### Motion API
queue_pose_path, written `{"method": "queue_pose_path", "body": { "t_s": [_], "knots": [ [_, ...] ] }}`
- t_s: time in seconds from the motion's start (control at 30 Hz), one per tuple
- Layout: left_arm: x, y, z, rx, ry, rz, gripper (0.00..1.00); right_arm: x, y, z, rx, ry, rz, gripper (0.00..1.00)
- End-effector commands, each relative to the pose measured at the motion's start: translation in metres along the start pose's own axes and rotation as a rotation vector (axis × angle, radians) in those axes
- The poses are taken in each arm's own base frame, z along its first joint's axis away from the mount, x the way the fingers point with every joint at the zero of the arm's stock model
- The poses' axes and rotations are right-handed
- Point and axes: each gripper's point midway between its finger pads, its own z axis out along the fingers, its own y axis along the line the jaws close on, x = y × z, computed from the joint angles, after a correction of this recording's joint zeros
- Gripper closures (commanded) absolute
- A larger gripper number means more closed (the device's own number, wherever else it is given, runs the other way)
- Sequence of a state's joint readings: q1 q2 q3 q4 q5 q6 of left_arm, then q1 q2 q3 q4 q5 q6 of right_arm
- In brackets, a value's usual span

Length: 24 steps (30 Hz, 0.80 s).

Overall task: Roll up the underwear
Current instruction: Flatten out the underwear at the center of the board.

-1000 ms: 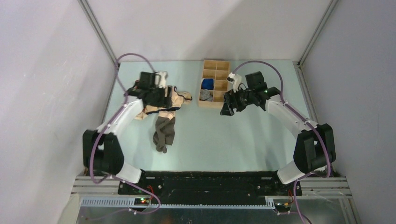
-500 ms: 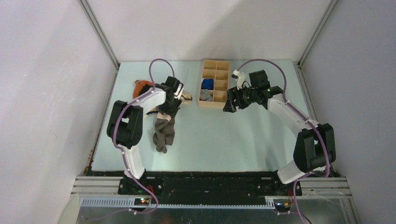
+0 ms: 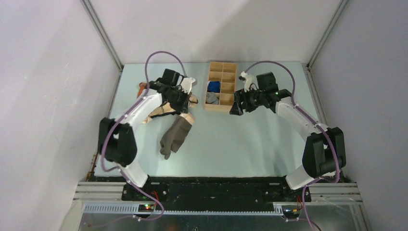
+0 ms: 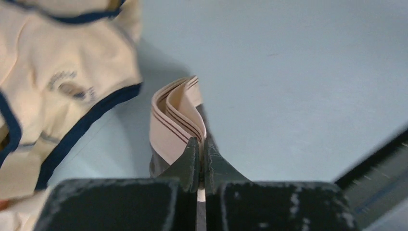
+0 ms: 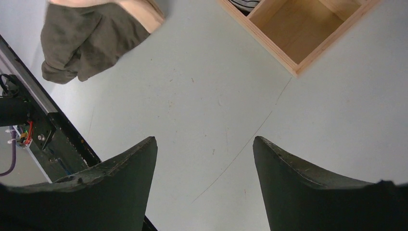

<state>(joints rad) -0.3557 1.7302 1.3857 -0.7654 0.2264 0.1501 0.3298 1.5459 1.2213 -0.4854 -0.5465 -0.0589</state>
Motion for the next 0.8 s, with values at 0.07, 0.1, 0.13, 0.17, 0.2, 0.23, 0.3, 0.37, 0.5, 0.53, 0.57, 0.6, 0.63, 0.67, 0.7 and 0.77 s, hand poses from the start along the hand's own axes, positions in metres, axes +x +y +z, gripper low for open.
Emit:
{"method": "queue_pose_path", "body": {
  "t_s": [0.07,0.1,0.13,0.17,0.2,0.23,0.3,0.37,0.5,0.53,0.57,0.6,0.63,0.67,0.7,0.77],
  "knots": [
    [-0.046,-0.105,-0.097,0.527,-0.301,0.269,1.0,-0.008,0.001,-0.006,0.007,-0.048,-0.019,0.23],
    [-0.042,-0.101,-0.104,0.531,-0.293,0.257,1.0,-0.008,0.001,-0.006,0.006,-0.047,-0.023,0.23],
    [-0.041,-0.101,-0.111,0.553,-0.306,0.253,1.0,-0.009,0.0,-0.006,0.008,-0.05,-0.023,0.23],
    [-0.039,-0.088,-0.11,0.55,-0.315,0.205,1.0,-0.01,0.0,-0.006,0.006,-0.053,-0.024,0.23],
    [-0.032,-0.086,-0.106,0.59,-0.299,0.124,1.0,-0.01,0.0,-0.005,0.005,-0.053,-0.022,0.23],
    [-0.036,-0.067,-0.1,0.576,-0.325,0.061,0.99,-0.01,0.001,-0.004,-0.003,-0.054,-0.022,0.23],
    [-0.023,-0.032,-0.061,0.505,-0.241,-0.139,0.82,-0.008,0.005,0.002,-0.022,-0.046,-0.019,0.24],
    [0.001,0.024,-0.014,0.242,-0.09,-0.266,0.59,-0.007,0.011,0.007,-0.042,-0.038,-0.023,0.24],
    [0.002,0.11,-0.012,-0.185,-0.083,-0.338,0.44,-0.006,0.024,0.013,-0.065,-0.029,-0.055,0.24],
    [-0.007,0.119,-0.019,-0.236,-0.123,-0.336,0.38,-0.006,0.024,0.014,-0.063,-0.027,-0.061,0.24],
    [-0.012,0.128,-0.035,-0.311,-0.156,-0.347,0.36,-0.005,0.025,0.015,-0.064,-0.022,-0.062,0.24],
    [-0.019,0.13,-0.044,-0.34,-0.185,-0.358,0.35,-0.005,0.025,0.015,-0.061,-0.022,-0.06,0.24],
    [-0.026,0.127,-0.059,-0.371,-0.229,-0.37,0.34,-0.005,0.024,0.015,-0.058,-0.021,-0.059,0.24],
    [-0.035,0.116,-0.071,-0.37,-0.279,-0.354,0.34,-0.005,0.023,0.015,-0.053,-0.02,-0.057,0.24],
    [-0.041,0.104,-0.074,-0.342,-0.309,-0.351,0.34,-0.004,0.022,0.015,-0.051,-0.018,-0.054,0.24],
    [-0.058,0.063,-0.076,-0.241,-0.377,-0.289,0.38,-0.004,0.02,0.015,-0.046,-0.018,-0.047,0.24]
  ]
}}
